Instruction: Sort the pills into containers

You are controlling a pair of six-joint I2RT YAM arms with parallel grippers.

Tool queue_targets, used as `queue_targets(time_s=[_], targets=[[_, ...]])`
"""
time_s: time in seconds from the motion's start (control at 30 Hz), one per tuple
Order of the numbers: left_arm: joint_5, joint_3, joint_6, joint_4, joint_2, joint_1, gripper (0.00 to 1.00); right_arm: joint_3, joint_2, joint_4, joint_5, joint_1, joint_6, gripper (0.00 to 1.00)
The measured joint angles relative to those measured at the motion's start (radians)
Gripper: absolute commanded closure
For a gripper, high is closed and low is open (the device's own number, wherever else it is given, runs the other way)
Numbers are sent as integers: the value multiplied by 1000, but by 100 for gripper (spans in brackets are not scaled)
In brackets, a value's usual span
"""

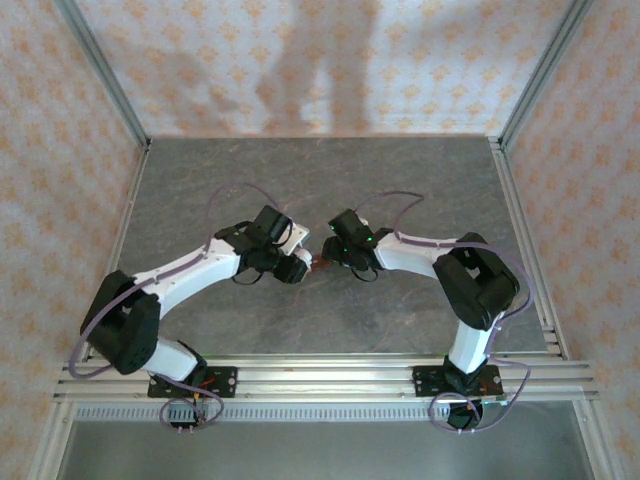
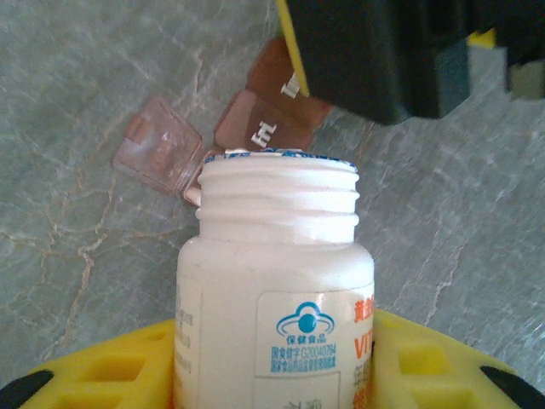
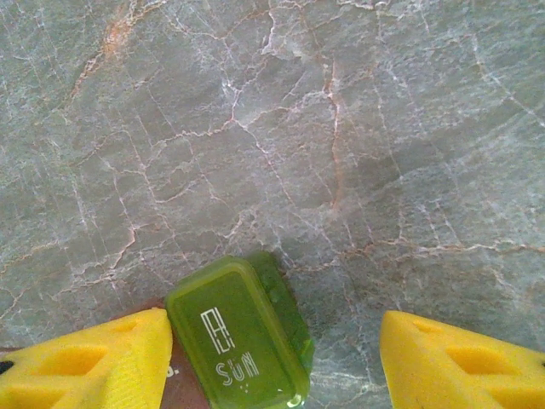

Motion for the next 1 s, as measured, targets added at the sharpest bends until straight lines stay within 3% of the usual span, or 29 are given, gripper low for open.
queue_targets(time_s=[0.57,1.0], targets=[[-5,-172,-61,371,-285,33,100,187,-62,-174,27,-8,-29,32],[-27,-261,-60,859,-399,35,100,198,-183,-349,103,-202,-62,31]])
